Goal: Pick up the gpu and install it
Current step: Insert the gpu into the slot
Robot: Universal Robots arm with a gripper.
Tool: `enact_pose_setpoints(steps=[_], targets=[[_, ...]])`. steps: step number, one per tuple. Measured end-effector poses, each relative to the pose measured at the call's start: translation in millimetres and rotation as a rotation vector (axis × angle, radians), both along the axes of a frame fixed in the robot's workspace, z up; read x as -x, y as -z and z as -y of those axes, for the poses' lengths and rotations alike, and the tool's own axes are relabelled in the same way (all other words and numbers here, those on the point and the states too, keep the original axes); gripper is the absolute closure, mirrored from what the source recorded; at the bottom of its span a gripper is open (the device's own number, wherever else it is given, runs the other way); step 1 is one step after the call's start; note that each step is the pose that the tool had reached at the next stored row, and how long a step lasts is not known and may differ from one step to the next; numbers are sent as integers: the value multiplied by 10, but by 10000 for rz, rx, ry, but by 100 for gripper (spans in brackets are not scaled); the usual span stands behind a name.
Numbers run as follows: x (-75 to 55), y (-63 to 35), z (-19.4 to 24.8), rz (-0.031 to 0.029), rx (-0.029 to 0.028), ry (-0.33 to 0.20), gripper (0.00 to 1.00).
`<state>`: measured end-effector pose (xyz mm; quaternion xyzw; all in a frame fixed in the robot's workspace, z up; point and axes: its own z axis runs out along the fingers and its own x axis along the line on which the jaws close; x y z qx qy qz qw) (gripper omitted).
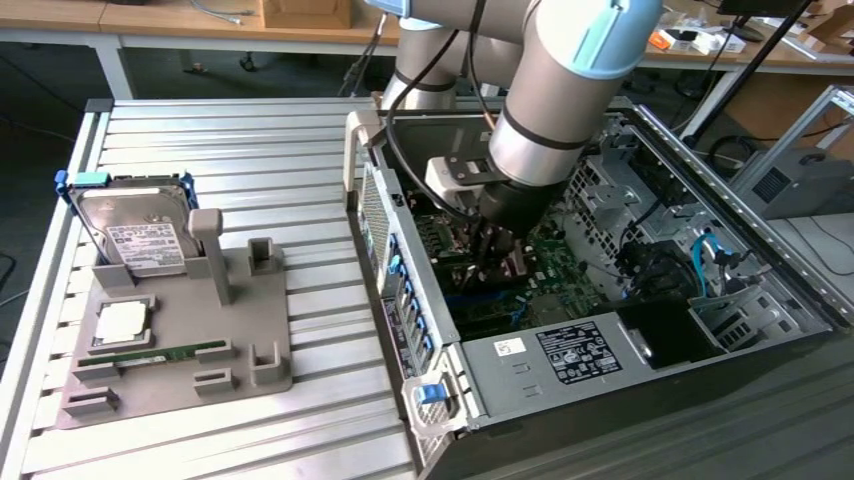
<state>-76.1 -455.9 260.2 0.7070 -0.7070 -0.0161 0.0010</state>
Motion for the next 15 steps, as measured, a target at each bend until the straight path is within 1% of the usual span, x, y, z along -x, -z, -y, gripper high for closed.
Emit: enact_pose_setpoints(steps=[6,13,14,15], targets=[[-1,9,0,-5,-2,1,73],[1,10,0,3,-4,1,73],[1,10,0,3,2,5,73],[2,11,0,4,38,8,73]])
